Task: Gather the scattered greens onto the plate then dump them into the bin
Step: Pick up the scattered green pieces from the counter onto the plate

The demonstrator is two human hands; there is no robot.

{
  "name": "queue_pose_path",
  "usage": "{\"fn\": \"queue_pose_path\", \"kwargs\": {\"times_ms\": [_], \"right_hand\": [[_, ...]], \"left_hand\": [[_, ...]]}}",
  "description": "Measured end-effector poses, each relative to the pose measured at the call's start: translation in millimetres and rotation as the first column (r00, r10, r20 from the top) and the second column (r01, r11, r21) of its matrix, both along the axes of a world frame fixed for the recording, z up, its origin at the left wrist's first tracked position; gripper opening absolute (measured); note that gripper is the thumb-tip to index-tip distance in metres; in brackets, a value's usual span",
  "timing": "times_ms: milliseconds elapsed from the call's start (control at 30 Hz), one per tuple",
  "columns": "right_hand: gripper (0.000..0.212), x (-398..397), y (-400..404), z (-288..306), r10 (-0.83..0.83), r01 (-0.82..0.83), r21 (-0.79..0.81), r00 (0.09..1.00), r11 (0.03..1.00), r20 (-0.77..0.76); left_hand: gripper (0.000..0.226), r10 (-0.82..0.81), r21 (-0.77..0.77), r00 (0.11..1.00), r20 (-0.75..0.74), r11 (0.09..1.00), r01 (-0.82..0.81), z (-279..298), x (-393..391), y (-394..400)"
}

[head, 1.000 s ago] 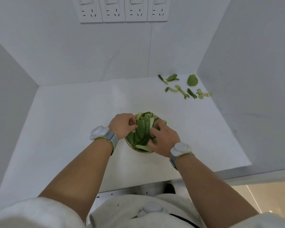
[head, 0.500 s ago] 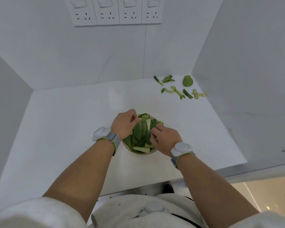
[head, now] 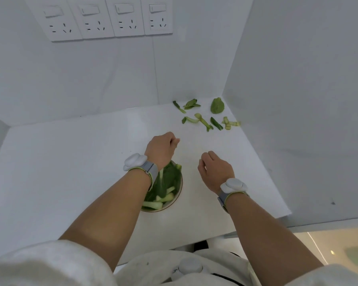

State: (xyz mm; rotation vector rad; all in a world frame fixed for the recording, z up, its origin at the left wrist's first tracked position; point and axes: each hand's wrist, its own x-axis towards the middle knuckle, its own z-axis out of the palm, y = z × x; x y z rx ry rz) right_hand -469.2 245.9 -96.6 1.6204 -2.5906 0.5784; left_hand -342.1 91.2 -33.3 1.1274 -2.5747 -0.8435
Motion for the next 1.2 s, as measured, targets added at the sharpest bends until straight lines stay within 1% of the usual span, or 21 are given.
{"fn": "queue_pose_path", "kwargs": {"times_ms": [167,267,400,467,533,600,667,767,800,867,933,1000,1100,1133,1200], "right_hand": [[0.018,-40,3,-16,-0.075,0.076,-0.022,0.996,0.997,0.05],[0.015,-68,-6,-29,-0.136,0.141,-0.026,0.982,0.99,0.134],[0.011,-96,-31,-41,-0.21,0.224,-0.028,0.947,0.974,0.244],[0.009,-101,-43,-43,-0.197,0.208,-0.012,0.942,0.978,0.272],[0.009,-115,-60,-50,-0.205,0.208,0.023,0.928,0.978,0.31],[0.014,-120,-74,-52,-0.214,0.211,0.045,0.919,0.976,0.33],[0.02,-126,-90,-52,-0.237,0.231,0.059,0.915,0.971,0.326],[0.029,-134,-112,-53,-0.273,0.251,0.108,0.911,0.962,0.31],[0.035,-137,-118,-53,-0.282,0.253,0.129,0.904,0.959,0.321],[0.044,-142,-127,-54,-0.299,0.254,0.175,0.897,0.951,0.325],[0.035,-143,-128,-54,-0.306,0.262,0.182,0.909,0.948,0.282],[0.023,-141,-126,-56,-0.324,0.291,0.163,0.913,0.943,0.246],[0.017,-136,-122,-55,-0.349,0.326,0.129,0.904,0.936,0.248],[0.016,-136,-120,-55,-0.353,0.331,0.128,0.901,0.935,0.253],[0.016,-137,-119,-52,-0.357,0.337,0.119,0.892,0.934,0.278]], "left_hand": [[0.021,-0.007,-0.001,0.999,0.048,1.0,0.007,-13,-36,-3],[0.018,-0.052,-0.019,0.993,0.11,0.998,0.055,-22,-59,-13],[0.028,-0.126,-0.147,0.95,0.285,0.974,0.174,-37,-85,-31],[0.035,-0.166,-0.168,0.9,0.403,0.953,0.252,-43,-90,-40],[0.041,-0.174,-0.184,0.838,0.517,0.934,0.307,-51,-103,-52],[0.042,-0.151,-0.239,0.807,0.571,0.91,0.339,-57,-107,-58],[0.039,-0.128,-0.305,0.797,0.591,0.879,0.367,-63,-115,-65],[0.039,-0.15,-0.324,0.762,0.629,0.841,0.433,-72,-128,-78],[0.041,-0.163,-0.32,0.752,0.639,0.833,0.452,-75,-133,-82],[0.048,-0.169,-0.321,0.744,0.647,0.824,0.467,-81,-142,-86],[0.054,-0.155,-0.349,0.741,0.654,0.807,0.476,-83,-146,-85],[0.053,-0.149,-0.38,0.764,0.628,0.798,0.468,-85,-149,-86],[0.04,-0.173,-0.391,0.832,0.527,0.82,0.418,-82,-148,-85],[0.038,-0.176,-0.377,0.866,0.469,0.846,0.376,-81,-148,-83],[0.036,-0.135,-0.316,0.936,0.326,0.917,0.242,-73,-145,-81]]}}
